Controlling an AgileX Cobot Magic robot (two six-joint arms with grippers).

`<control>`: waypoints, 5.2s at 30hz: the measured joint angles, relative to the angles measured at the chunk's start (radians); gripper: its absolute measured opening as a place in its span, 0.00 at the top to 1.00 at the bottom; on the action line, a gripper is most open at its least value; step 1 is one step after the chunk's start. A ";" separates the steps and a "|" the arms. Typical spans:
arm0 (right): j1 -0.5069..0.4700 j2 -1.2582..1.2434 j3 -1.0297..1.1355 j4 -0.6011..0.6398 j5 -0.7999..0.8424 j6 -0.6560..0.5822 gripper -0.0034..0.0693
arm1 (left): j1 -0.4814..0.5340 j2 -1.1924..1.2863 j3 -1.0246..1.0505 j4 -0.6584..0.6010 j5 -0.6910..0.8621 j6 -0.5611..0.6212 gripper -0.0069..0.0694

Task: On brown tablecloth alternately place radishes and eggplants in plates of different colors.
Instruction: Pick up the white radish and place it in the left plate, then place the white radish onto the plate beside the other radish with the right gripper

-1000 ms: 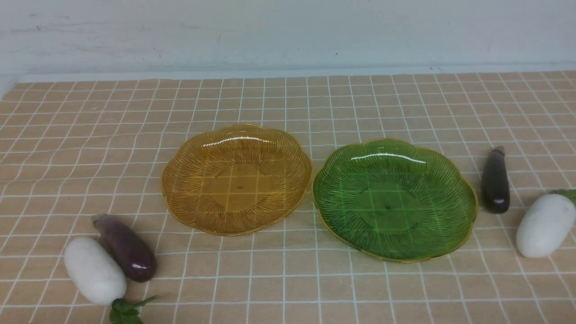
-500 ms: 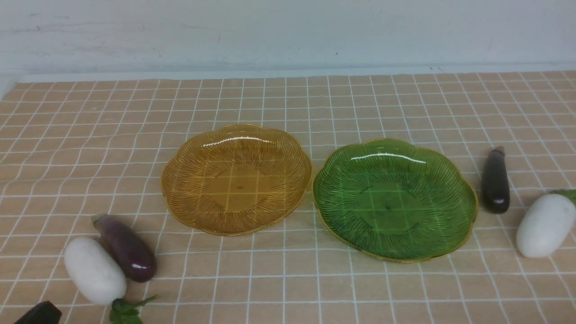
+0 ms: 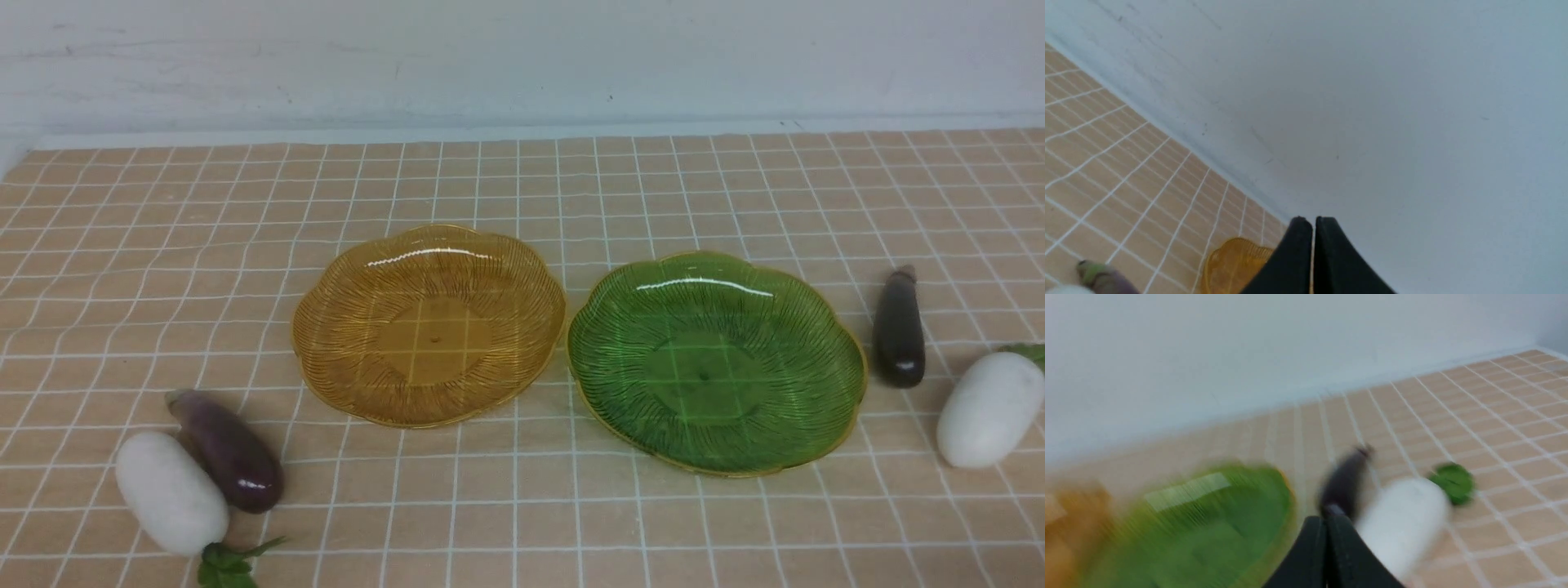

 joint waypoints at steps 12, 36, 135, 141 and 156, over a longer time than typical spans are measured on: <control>-0.001 0.000 0.001 0.382 -0.165 0.146 0.97 | 0.000 0.398 -0.550 0.245 0.772 0.207 0.91; -0.001 0.662 -0.792 0.485 1.019 -0.568 0.97 | 0.056 1.391 -0.925 0.644 1.020 -0.097 0.91; -0.001 0.735 -0.832 0.182 0.903 -0.342 0.97 | -0.201 1.924 -1.490 0.487 0.890 0.028 0.07; -0.001 0.903 -0.946 0.041 0.909 -0.251 0.97 | -0.201 1.924 -1.552 0.496 1.032 0.035 0.10; -0.187 1.289 -1.155 0.036 0.918 -0.194 0.96 | -0.201 1.703 -1.541 0.562 1.304 0.142 0.91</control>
